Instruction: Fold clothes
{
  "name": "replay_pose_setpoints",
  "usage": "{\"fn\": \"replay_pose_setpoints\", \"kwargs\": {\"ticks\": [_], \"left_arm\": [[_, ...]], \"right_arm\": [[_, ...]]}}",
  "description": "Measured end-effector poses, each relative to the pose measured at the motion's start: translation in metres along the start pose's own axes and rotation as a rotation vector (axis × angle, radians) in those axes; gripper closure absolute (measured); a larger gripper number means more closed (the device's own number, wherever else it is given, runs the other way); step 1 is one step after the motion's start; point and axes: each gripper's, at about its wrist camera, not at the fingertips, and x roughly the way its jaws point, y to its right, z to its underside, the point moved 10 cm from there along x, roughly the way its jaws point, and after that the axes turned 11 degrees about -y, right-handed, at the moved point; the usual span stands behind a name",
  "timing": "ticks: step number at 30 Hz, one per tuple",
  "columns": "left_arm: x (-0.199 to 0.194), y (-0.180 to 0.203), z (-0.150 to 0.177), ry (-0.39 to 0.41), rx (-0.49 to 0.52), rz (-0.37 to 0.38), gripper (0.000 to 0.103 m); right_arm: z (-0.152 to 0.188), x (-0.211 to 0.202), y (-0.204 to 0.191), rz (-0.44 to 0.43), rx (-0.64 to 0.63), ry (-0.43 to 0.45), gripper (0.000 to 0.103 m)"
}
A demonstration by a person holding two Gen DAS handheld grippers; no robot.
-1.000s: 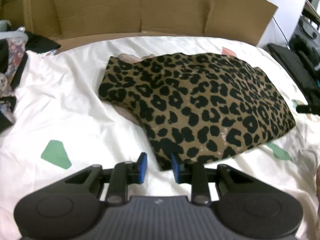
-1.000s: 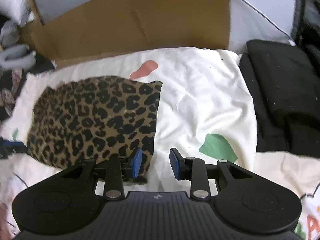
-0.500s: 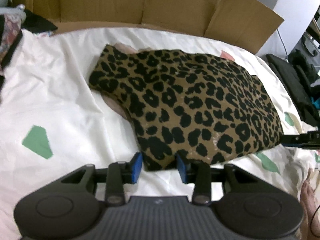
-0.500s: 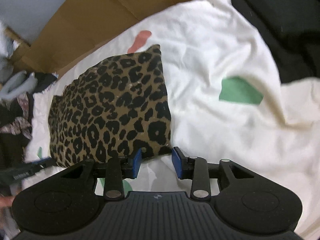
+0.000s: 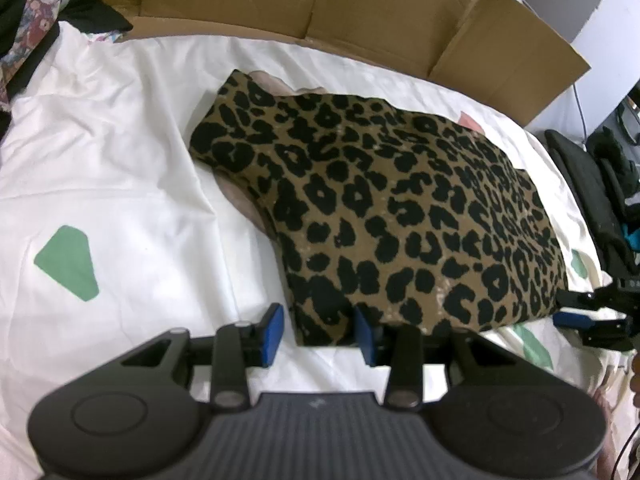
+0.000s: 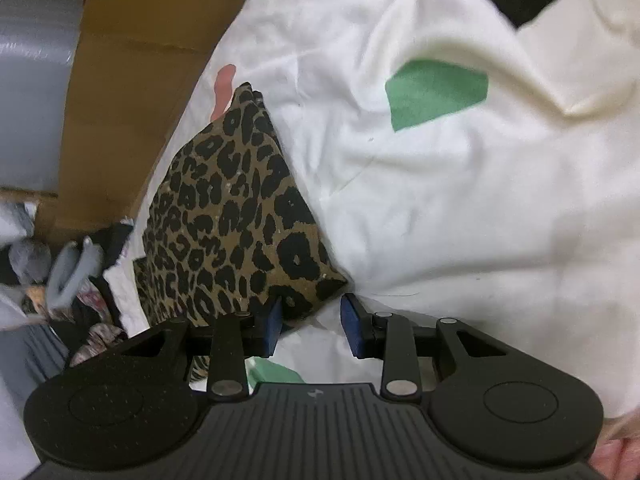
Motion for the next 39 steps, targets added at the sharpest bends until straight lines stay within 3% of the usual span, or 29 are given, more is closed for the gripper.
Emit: {"fn": "replay_pose_setpoints", "kwargs": {"ticks": [3,4,5,11,15,17,21,23,26,28,39], "left_arm": [[0.0,0.0,0.001,0.004,-0.009,0.0,0.061],[0.0,0.0,0.001,0.005,-0.011,0.002,0.061],[-0.001,0.0,0.001,0.004,-0.01,0.004,0.062],[-0.003,0.003,0.002,-0.012,-0.001,0.008,0.063],[0.0,0.004,0.003,-0.018,-0.001,0.015,0.061],[0.002,0.003,0.002,-0.018,-0.002,0.015,0.059],[0.004,0.003,-0.001,-0.016,0.003,0.024,0.056],[0.005,0.002,-0.001,-0.014,0.004,0.03,0.056],[0.004,0.002,-0.001,-0.013,-0.001,0.038,0.057],[0.003,0.001,-0.001,-0.015,-0.006,0.043,0.057],[0.001,0.005,0.006,-0.016,-0.002,0.073,0.057]], "right_arm": [[-0.005,0.001,-0.002,-0.014,0.01,0.004,0.065],[-0.007,0.001,-0.003,-0.019,0.013,0.005,0.067],[-0.007,0.0,-0.005,-0.017,0.002,0.01,0.078],[-0.008,-0.014,-0.02,0.004,-0.09,0.054,0.085],[-0.009,-0.015,-0.018,0.001,-0.069,0.051,0.081],[-0.007,-0.007,-0.014,-0.008,-0.038,0.025,0.07],[0.0,0.009,-0.016,-0.043,-0.043,-0.004,0.07],[0.0,0.012,-0.018,-0.053,-0.047,-0.002,0.07],[-0.003,0.011,-0.019,-0.051,-0.064,0.006,0.085],[-0.002,0.008,-0.02,-0.053,-0.072,0.013,0.089],[-0.009,-0.006,-0.03,-0.043,-0.124,0.059,0.092]]}}
